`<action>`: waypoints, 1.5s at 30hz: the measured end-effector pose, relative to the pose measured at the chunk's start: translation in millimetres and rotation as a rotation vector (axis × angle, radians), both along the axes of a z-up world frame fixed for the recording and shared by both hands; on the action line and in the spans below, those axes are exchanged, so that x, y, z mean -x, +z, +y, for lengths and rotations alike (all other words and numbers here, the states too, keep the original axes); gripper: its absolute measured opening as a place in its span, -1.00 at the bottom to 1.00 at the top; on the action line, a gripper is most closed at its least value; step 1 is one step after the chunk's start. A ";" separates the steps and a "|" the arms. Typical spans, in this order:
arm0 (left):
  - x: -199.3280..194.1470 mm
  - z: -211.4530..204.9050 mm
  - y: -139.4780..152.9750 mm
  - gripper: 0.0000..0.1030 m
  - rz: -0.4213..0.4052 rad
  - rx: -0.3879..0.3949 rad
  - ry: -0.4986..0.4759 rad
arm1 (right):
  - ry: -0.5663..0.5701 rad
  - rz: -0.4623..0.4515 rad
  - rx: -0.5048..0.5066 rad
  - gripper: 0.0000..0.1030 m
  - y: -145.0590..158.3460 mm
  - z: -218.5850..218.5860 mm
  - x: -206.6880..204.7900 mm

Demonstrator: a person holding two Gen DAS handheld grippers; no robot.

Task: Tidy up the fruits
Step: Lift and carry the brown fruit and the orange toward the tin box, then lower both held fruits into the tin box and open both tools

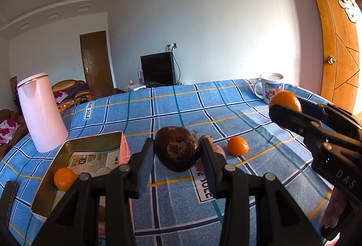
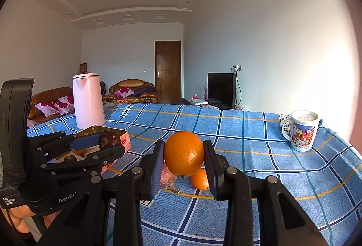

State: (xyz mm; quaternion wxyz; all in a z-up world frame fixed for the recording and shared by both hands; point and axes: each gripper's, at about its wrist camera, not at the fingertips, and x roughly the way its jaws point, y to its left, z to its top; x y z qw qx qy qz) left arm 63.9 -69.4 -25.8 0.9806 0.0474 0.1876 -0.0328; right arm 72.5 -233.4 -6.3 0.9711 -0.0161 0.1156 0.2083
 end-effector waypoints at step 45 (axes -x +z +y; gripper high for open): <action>-57.0 180.7 4.3 -0.17 0.177 0.157 0.215 | 0.302 0.218 0.174 -0.30 -4.4 188.7 -69.5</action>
